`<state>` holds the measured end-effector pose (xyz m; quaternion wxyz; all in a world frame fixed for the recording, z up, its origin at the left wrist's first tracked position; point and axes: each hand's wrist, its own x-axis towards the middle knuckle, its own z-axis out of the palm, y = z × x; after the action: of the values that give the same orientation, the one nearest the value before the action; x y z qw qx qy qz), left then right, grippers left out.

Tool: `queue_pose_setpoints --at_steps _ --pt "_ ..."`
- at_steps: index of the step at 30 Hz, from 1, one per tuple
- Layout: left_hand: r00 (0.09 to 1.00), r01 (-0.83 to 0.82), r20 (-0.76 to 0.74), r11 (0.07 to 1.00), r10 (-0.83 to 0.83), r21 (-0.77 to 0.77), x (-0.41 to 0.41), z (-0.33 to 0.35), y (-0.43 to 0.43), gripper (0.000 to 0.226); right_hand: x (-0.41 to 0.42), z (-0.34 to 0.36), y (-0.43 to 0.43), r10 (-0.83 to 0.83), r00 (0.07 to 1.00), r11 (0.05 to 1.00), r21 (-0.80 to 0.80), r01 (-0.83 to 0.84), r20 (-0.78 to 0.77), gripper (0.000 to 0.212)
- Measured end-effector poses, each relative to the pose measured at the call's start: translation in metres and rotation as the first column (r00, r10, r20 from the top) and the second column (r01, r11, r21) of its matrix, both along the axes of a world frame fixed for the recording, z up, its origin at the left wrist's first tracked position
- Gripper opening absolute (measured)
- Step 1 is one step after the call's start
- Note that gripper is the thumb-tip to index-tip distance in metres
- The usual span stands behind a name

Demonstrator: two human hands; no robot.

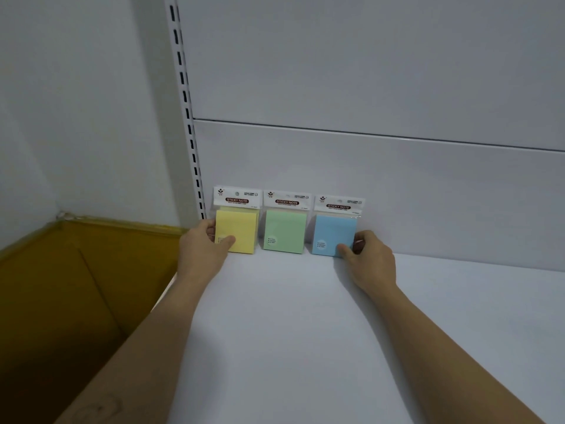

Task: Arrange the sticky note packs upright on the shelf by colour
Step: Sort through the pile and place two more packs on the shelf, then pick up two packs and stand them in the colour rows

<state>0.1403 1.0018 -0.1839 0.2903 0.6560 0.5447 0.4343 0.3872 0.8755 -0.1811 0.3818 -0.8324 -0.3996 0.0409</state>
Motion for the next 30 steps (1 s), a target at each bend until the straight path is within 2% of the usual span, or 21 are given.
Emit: queue_pose_setpoints --at_steps 3,5,7,9,13,16,19,23,30 --pt "0.999 -0.012 -0.046 1.0 0.011 -0.007 0.0 0.001 -0.003 0.047 0.0 0.0 -0.003 -0.014 0.999 1.0 0.018 0.015 -0.046 0.032" --pt "0.991 -0.043 -0.122 0.998 0.048 0.042 -0.003 0.005 -0.005 0.053 -0.001 0.002 -0.006 -0.02 0.999 0.999 0.046 0.022 -0.043 0.041" --pt "0.968 -0.054 -0.236 0.987 0.088 0.149 -0.004 0.011 -0.009 0.057 0.0 0.009 -0.01 -0.044 0.998 0.995 0.088 0.04 0.046 0.051" --pt "0.95 -0.013 -0.297 0.967 0.09 0.253 -0.001 0.02 -0.019 0.055 0.0 0.021 -0.016 -0.064 0.975 0.996 0.082 0.047 0.211 0.067" --pt "0.928 0.199 -0.369 0.899 -0.044 0.391 0.022 0.036 -0.042 0.051 -0.005 0.045 -0.026 0.008 0.912 0.999 -0.036 0.007 0.41 0.083" --pt "0.872 0.342 -0.476 0.838 -0.115 0.424 0.046 0.049 -0.055 0.056 -0.004 0.065 -0.034 0.077 0.868 0.992 -0.123 -0.019 0.491 0.086" --pt "0.826 0.437 -0.542 0.78 -0.152 0.448 0.07 0.066 -0.067 0.06 0.006 0.089 -0.049 0.075 0.837 0.99 -0.144 0.005 0.541 0.085" --pt "0.777 0.552 -0.584 0.7 -0.235 0.454 0.108 0.086 -0.087 0.063 0.027 0.107 -0.078 0.017 0.807 0.984 -0.151 0.09 0.59 0.084" --pt "0.685 0.706 -0.61 0.569 -0.398 0.422 0.189 0.095 -0.136 0.066 0.078 0.111 -0.16 -0.143 0.815 0.941 -0.179 0.288 0.562 0.083"
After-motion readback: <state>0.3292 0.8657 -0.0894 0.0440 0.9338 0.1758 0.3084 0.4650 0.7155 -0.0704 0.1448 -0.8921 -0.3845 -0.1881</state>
